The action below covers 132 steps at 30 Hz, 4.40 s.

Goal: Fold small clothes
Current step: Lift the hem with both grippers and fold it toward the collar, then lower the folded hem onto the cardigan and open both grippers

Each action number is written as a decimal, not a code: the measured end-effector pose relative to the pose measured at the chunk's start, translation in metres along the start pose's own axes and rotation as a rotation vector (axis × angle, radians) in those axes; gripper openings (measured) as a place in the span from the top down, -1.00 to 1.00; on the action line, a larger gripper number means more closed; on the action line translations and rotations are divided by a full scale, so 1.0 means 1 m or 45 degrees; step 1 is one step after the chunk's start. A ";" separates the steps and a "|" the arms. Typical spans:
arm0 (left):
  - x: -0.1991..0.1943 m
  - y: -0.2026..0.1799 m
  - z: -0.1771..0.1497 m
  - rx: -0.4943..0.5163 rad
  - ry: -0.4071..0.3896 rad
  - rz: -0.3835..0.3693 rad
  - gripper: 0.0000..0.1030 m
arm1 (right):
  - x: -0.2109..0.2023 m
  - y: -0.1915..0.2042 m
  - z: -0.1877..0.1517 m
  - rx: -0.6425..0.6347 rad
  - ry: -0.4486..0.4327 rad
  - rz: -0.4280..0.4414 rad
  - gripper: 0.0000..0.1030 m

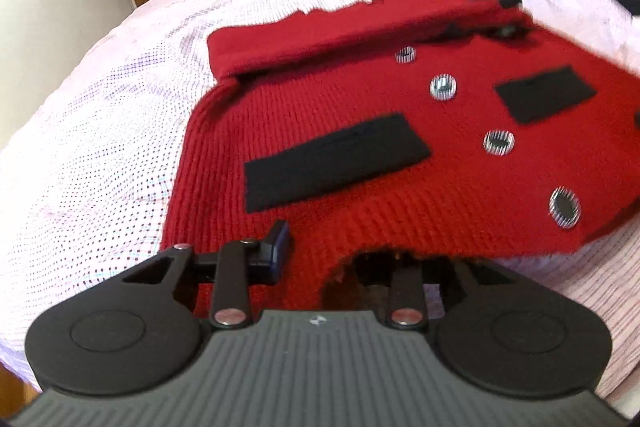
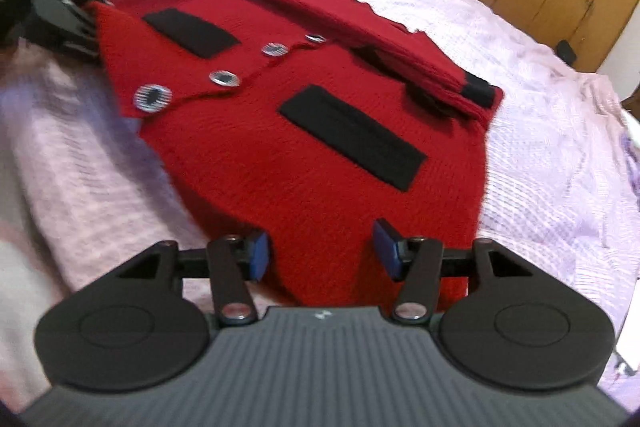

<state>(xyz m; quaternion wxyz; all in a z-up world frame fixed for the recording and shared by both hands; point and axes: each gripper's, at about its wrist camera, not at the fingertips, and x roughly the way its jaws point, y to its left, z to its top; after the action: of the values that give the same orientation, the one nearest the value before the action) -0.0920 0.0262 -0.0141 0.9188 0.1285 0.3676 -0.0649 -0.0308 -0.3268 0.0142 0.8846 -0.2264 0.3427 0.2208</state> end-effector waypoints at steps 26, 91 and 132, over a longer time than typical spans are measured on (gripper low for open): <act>-0.014 0.029 0.042 -0.199 -0.115 -0.074 0.64 | 0.000 -0.049 0.016 0.322 -0.175 -0.162 0.82; 0.144 0.096 0.199 -0.033 -0.088 -0.095 -0.20 | 0.137 -0.175 0.129 0.590 -0.256 -0.397 0.53; 0.196 0.125 0.183 -0.237 0.045 0.082 -0.27 | 0.187 -0.191 0.113 0.623 -0.157 -0.258 -0.08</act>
<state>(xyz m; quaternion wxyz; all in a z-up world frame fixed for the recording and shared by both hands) 0.1965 0.0889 0.0011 0.9217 0.0553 0.3840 0.0014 0.2559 -0.3731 0.0048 0.9498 -0.0252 0.3069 0.0550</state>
